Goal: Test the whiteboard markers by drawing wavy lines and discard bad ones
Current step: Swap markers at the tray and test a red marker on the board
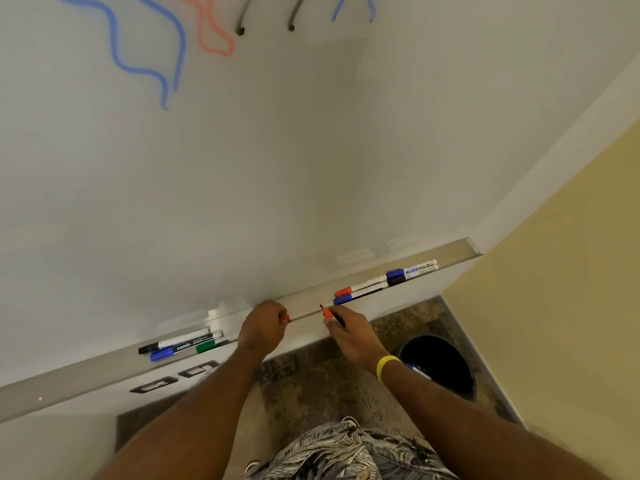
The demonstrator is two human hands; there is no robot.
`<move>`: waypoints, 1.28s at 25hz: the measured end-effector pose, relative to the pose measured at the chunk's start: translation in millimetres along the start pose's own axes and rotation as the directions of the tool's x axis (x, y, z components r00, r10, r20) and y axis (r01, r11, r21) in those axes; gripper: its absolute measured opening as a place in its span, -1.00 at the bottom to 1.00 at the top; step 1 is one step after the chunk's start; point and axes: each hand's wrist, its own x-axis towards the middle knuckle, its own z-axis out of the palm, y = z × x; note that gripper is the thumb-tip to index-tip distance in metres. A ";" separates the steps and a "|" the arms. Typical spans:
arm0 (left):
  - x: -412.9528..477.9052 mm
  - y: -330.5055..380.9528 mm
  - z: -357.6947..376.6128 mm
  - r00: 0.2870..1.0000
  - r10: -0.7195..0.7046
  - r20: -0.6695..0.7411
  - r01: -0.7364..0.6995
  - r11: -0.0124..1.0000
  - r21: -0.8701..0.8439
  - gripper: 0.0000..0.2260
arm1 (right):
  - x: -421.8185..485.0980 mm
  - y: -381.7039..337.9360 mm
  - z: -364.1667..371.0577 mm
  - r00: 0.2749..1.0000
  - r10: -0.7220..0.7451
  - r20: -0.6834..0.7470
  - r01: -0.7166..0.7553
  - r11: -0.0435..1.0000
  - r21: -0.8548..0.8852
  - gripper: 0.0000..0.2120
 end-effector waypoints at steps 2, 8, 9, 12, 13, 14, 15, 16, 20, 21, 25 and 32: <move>-5.6 -0.2 -2.3 0.998 0.035 -0.051 -0.035 0.999 -0.001 -0.86 | -0.5 -2.2 0.3 1.000 -0.002 0.003 0.002 1.000 0.001 -0.77; -36.0 -2.2 -38.3 0.950 0.236 -0.207 -0.204 0.965 0.163 -0.67 | -4.8 -25.8 2.1 0.994 -0.102 -0.030 0.103 0.994 0.033 -0.68; -42.1 -2.6 -48.3 0.919 0.300 -0.256 -0.250 0.945 0.210 -0.66 | -5.7 -34.1 3.0 0.991 -0.127 -0.047 0.130 0.989 0.063 -0.70; -55.8 -1.6 -85.0 0.735 0.512 -0.445 -0.372 0.853 0.366 -0.64 | -8.5 -65.7 4.6 0.960 -0.255 -0.117 0.274 0.942 0.196 -0.73; -58.2 1.3 -102.7 0.662 0.551 -0.508 -0.378 0.831 0.408 -0.63 | -9.0 -78.3 4.6 0.942 -0.304 -0.139 0.329 0.917 0.227 -0.74; -60.0 5.2 -123.3 0.587 0.576 -0.569 -0.365 0.815 0.450 -0.61 | -9.3 -91.5 4.4 0.927 -0.343 -0.155 0.373 0.893 0.254 -0.77; -62.2 10.3 -146.5 0.512 0.593 -0.622 -0.333 0.804 0.492 -0.59 | -10.3 -105.6 3.7 0.912 -0.376 -0.165 0.409 0.868 0.281 -0.81; -64.3 14.7 -168.7 0.446 0.603 -0.662 -0.288 0.797 0.532 -0.58 | -12.2 -119.5 3.0 0.896 -0.410 -0.171 0.444 0.840 0.312 -0.83; -70.9 28.5 -257.0 0.282 0.635 -0.719 -0.134 0.768 0.626 -0.51 | -24.5 -176.3 -2.6 0.830 -0.520 -0.200 0.550 0.705 0.448 -0.73; -72.9 33.6 -277.1 0.252 0.636 -0.729 -0.112 0.768 0.631 -0.50 | -28.6 -188.8 -5.7 0.812 -0.544 -0.209 0.571 0.669 0.476 -0.72; -80.5 57.3 -351.0 0.114 0.632 -0.767 -0.062 0.775 0.629 -0.49 | -44.4 -237.7 -21.5 0.717 -0.652 -0.247 0.662 0.525 0.536 -0.63; -85.4 85.2 -425.5 -0.093 0.594 -0.799 -0.014 0.801 0.598 -0.51 | -62.8 -324.2 -47.8 0.404 -0.833 -0.377 0.911 0.333 0.242 -0.77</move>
